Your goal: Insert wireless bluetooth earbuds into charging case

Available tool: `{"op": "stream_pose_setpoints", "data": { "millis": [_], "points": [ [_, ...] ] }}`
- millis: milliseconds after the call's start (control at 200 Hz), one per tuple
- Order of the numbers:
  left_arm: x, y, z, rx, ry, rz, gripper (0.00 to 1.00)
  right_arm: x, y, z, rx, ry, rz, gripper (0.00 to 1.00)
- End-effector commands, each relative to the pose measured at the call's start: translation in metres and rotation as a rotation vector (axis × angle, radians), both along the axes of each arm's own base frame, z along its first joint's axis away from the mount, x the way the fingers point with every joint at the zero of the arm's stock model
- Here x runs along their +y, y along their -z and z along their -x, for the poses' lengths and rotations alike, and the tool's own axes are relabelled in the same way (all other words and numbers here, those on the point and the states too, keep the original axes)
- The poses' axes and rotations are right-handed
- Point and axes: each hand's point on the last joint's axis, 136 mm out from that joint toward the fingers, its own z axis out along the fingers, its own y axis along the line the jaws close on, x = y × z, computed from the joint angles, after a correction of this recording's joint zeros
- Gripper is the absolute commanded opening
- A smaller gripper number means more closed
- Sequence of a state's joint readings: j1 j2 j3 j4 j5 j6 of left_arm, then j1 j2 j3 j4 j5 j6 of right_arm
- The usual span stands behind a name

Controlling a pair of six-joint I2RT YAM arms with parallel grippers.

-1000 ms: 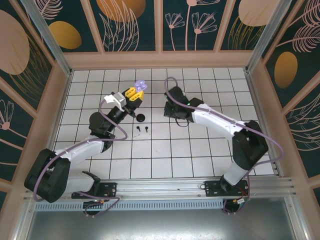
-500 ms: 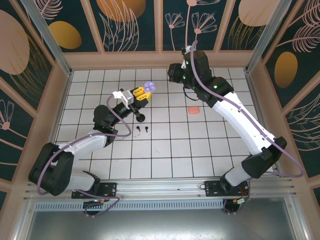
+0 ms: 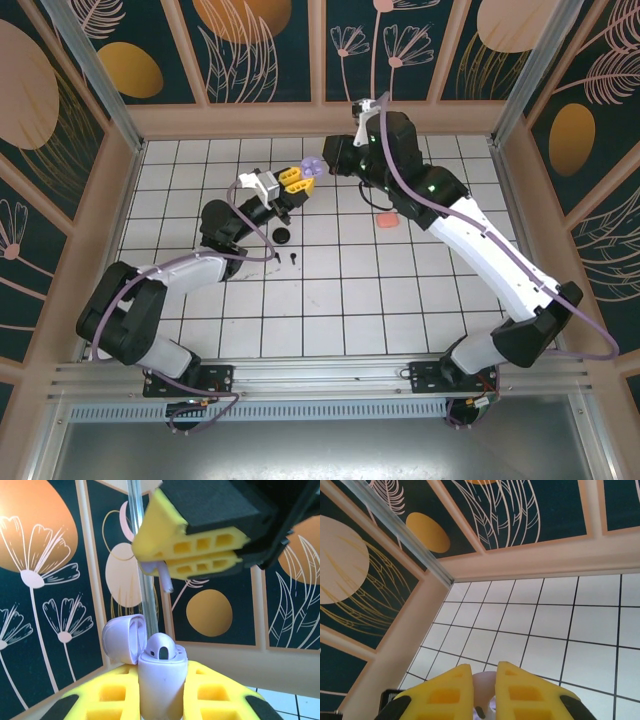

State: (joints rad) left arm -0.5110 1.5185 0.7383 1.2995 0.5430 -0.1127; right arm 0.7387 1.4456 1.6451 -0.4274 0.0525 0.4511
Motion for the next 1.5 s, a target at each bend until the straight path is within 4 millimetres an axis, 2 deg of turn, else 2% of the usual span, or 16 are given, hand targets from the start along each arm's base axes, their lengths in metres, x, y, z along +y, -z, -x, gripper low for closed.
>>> {"op": "stream_pose_setpoints", "data": {
  "millis": [0,190,550,1296,1496],
  "points": [
    [-0.002,-0.024,0.009,-0.082,0.037,0.050,0.00,-0.001,-0.024,0.011,-0.060,-0.003,-0.081,0.14],
    [-0.003,-0.027,0.012,-0.097,0.054,0.057,0.00,0.007,-0.017,0.015,-0.051,-0.012,-0.097,0.13],
    [-0.004,-0.034,0.015,-0.112,0.070,0.073,0.00,0.018,-0.008,0.012,-0.037,-0.016,-0.103,0.13],
    [-0.003,-0.040,0.012,-0.113,0.065,0.087,0.00,0.023,0.018,0.018,0.022,-0.031,-0.092,0.12],
    [-0.003,-0.043,0.010,-0.106,0.061,0.098,0.00,0.022,0.032,0.020,0.034,-0.018,-0.072,0.11]
  ]
}}
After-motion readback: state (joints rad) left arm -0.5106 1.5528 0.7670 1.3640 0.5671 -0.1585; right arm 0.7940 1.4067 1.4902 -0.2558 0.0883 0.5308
